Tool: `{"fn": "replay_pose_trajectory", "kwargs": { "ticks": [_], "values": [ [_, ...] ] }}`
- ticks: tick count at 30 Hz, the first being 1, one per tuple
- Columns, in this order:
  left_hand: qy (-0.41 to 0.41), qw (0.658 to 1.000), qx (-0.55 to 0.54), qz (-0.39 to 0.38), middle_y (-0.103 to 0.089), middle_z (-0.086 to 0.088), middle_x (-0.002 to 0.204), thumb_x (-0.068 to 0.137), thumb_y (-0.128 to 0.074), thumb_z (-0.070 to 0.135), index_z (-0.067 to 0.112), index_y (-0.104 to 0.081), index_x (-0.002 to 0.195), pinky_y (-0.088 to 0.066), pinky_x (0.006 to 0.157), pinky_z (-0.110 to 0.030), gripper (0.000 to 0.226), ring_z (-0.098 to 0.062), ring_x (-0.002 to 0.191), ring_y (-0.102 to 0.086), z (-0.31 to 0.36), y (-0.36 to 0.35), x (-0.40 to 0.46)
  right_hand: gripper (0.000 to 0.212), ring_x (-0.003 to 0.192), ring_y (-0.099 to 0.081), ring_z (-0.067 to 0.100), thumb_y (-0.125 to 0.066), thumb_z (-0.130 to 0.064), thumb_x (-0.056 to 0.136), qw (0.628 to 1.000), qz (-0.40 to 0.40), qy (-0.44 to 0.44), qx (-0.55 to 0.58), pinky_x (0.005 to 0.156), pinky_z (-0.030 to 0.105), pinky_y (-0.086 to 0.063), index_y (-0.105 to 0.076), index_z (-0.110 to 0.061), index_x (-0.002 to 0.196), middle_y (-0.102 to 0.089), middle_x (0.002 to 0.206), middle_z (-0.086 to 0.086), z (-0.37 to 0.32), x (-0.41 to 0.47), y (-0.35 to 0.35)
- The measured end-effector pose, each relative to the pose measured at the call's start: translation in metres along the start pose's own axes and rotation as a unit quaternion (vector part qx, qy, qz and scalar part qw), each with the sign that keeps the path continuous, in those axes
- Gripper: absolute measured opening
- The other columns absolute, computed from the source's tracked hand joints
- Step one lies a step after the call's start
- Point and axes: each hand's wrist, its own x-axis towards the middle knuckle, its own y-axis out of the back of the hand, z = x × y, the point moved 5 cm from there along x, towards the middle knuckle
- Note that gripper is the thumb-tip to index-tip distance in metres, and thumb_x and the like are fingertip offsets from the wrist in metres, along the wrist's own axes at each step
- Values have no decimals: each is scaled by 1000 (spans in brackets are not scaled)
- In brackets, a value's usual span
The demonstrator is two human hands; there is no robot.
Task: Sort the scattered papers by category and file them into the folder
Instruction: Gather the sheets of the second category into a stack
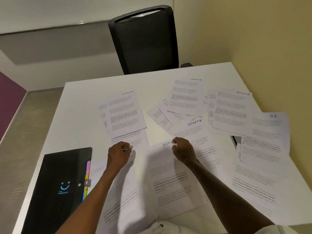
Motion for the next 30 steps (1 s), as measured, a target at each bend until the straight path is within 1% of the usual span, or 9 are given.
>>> {"fn": "replay_pose_trajectory", "kwargs": {
  "ticks": [4,7,9,11,14,19,25,28,30],
  "values": [
    [-6,1000,5,-20,-72,5,102,89,-68,20,16,-71,102,-35,73,-10,14,-9,88,-64,0,-5,28,48,127,-47,29,-57,-30,92,991,-44,57,-111,101,41,-45,-46,-4,131,-51,136,13,-28,47,-21],
    [-12,999,14,-26,-72,5,100,88,-68,18,17,-72,99,-38,78,-16,12,-10,87,-65,1,-8,44,76,150,-3,27,-42,-46,98,980,-139,19,-141,121,46,-11,-11,-3,153,-6,162,13,-34,70,-42],
    [-10,999,18,-31,-72,4,103,88,-68,17,17,-72,102,-38,80,-18,14,-8,85,-64,1,-10,56,80,150,6,24,-36,-50,99,970,-187,17,-158,121,46,-1,-1,-4,154,2,162,12,-38,72,-56],
    [-15,999,15,-37,-73,1,107,89,-67,15,13,-72,107,-40,81,-18,18,-10,86,-65,3,-14,68,76,148,-16,28,-41,-49,97,970,-207,30,-128,120,49,-15,-11,-6,152,-19,160,13,-45,71,-71],
    [-30,999,11,-40,-74,-5,107,90,-66,12,8,-71,110,-42,80,-18,21,-15,91,-69,16,-20,86,56,118,-57,28,-51,-43,94,977,-206,45,-4,96,46,-50,-33,-14,139,-56,132,9,-61,70,-81],
    [-42,995,6,-90,-69,-8,122,93,-61,13,10,-64,125,-46,88,-22,32,-23,108,-68,40,-44,110,49,131,-47,27,-52,-13,92,997,-74,25,-29,106,38,-40,-43,-5,140,-50,142,12,-54,100,-55],
    [-94,986,43,-127,-42,-7,154,104,-42,17,13,-43,147,-32,117,-40,43,-24,142,-40,61,-89,123,42,122,-54,29,-60,-13,88,960,-105,142,-220,99,38,-50,-52,-1,128,-50,141,18,-54,123,-60],
    [-131,980,106,-104,-31,-12,159,104,-43,17,8,-35,150,-31,118,-45,48,-28,147,-29,55,-99,147,15,85,-64,24,-55,-4,89,951,-91,189,-227,74,36,-58,-65,-4,100,-69,103,14,-66,122,-70],
    [-133,966,175,-137,-16,-13,164,98,-57,17,7,-23,154,-26,120,-46,67,-31,151,-16,50,-102,167,17,62,-57,19,-52,1,88,960,-67,193,-193,59,35,-55,-59,-7,75,-62,71,8,-71,124,-73]
  ]
}}
